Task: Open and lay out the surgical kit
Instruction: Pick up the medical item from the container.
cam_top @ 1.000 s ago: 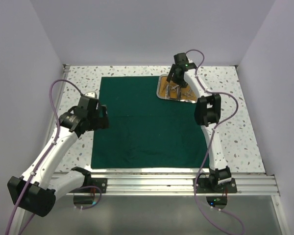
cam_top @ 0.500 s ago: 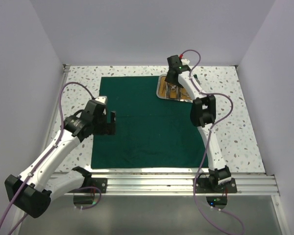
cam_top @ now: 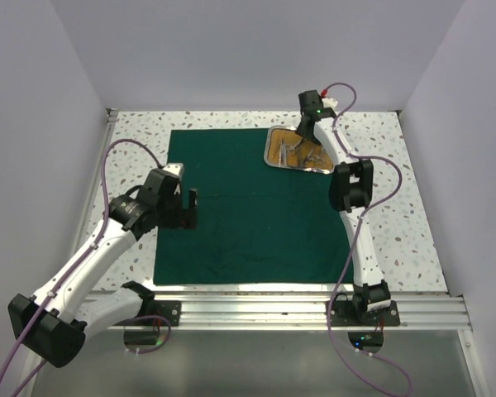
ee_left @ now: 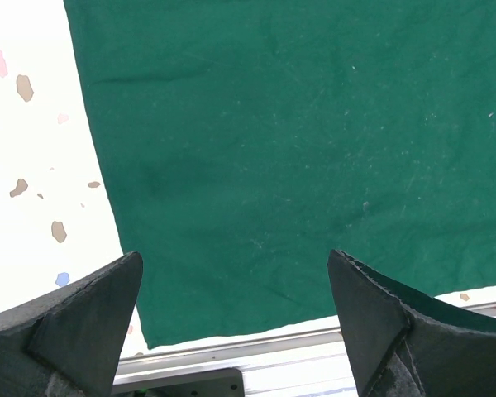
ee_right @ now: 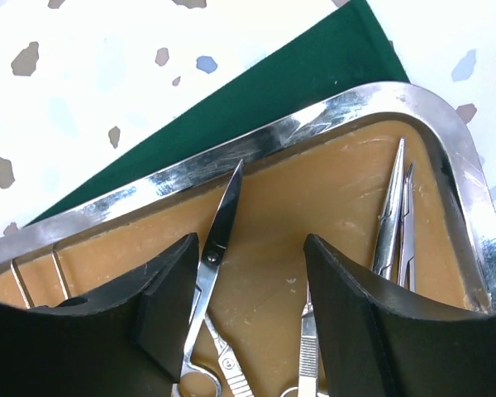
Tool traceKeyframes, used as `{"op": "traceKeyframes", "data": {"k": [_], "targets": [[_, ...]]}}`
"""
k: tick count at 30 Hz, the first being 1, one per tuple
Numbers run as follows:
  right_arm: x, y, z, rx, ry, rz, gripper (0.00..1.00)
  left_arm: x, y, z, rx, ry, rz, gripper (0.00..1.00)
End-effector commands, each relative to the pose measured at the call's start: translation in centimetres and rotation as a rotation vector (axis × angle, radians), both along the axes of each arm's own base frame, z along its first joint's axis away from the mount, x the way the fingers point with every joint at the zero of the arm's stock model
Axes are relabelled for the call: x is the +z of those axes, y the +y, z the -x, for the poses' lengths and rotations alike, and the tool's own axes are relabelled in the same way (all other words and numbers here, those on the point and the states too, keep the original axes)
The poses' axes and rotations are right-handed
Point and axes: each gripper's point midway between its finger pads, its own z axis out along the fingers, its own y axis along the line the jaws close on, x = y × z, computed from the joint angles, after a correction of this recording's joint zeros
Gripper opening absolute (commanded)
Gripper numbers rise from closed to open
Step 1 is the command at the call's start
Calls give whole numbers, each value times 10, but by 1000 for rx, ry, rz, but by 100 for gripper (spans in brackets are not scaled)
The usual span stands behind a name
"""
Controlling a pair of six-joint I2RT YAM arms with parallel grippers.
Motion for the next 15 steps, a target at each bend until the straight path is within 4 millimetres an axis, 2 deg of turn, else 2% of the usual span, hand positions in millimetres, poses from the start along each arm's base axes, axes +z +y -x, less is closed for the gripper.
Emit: {"op": "traceKeyframes", "data": {"k": [1,5,10,12,13,15], "targets": [[-41,1,4,-20,55,-22,57,-2,-6,0,-42,2,0,98],[-58,8,7,-3,83,-47,42,-5,-7,0,-47,14,-4,98],[-69,16,7,18,93,-68,31,-8,-7,-1,-49,26,-11,98],[-73,17,6,22,95,-75,19,-9,-8,0,-50,30,-9,98],[-73,16,6,18,94,-79,10,-9,-7,-1,-50,31,-10,98],[-72,17,5,17,89,-78,1,-10,-8,-1,-53,34,-9,98]]}}
